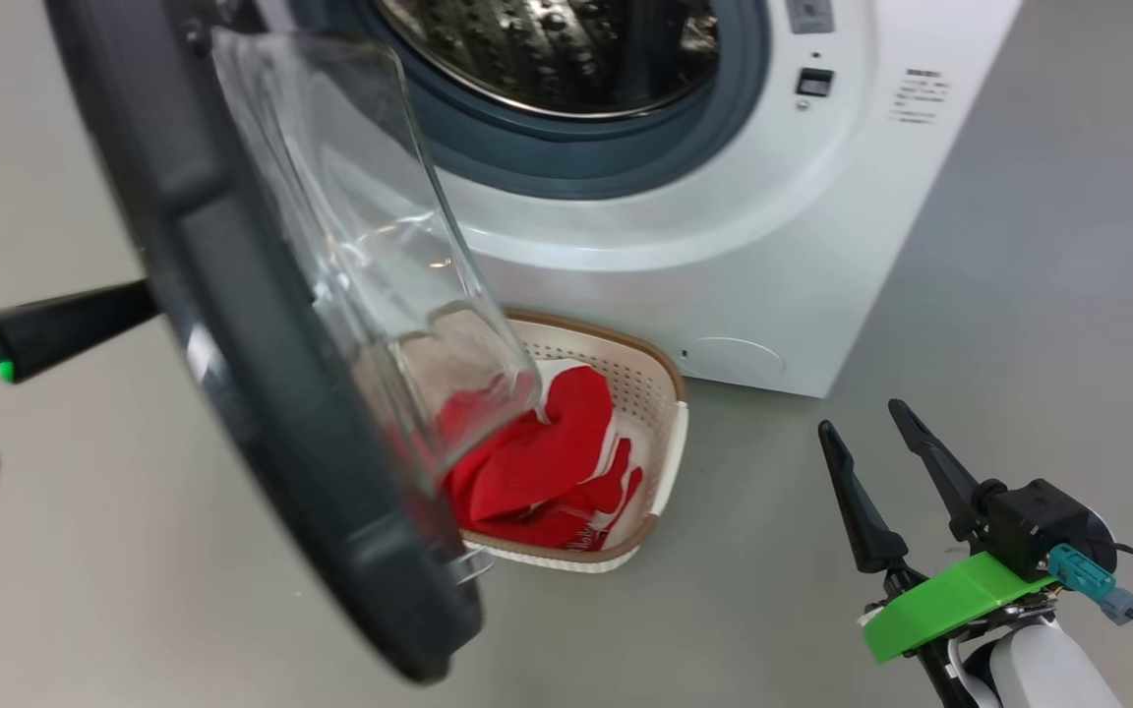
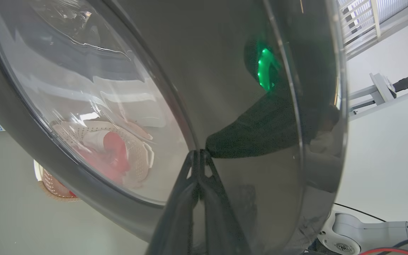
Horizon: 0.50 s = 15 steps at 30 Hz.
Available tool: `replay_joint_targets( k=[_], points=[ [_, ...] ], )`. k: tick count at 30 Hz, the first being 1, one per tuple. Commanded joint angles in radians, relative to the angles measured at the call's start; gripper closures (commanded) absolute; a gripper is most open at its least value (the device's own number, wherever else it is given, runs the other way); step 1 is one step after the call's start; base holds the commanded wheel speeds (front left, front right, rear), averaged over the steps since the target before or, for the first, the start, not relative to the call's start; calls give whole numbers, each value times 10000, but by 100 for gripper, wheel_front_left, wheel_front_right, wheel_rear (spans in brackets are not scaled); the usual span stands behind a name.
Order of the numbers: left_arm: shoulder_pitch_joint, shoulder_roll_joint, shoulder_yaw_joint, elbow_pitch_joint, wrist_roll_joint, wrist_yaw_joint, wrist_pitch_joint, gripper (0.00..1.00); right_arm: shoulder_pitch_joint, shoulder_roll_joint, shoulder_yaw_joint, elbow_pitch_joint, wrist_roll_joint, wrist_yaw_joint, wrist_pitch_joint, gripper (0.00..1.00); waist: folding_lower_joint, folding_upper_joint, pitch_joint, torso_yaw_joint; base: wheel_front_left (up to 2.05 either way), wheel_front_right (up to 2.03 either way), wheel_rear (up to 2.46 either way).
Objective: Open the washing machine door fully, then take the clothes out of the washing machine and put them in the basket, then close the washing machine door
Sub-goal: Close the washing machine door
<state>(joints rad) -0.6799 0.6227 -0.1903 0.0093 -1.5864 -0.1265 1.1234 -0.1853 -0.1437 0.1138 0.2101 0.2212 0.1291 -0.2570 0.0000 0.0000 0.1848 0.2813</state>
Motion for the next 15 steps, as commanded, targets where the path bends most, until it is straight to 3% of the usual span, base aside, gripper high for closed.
replay_joint_targets(
  k=[1,15],
  points=[
    [-484,373,417,-353,71,-42,-93,100,-61,77,194,-275,-164,16,-48,0,0,0,99,-232,0,0,0],
    [-1158,-655,-68,-568,495,-42,-823,100,-204,324,189,-424,-223,16,-48,0,0,0,328,-1541,0,0,0]
  ],
)
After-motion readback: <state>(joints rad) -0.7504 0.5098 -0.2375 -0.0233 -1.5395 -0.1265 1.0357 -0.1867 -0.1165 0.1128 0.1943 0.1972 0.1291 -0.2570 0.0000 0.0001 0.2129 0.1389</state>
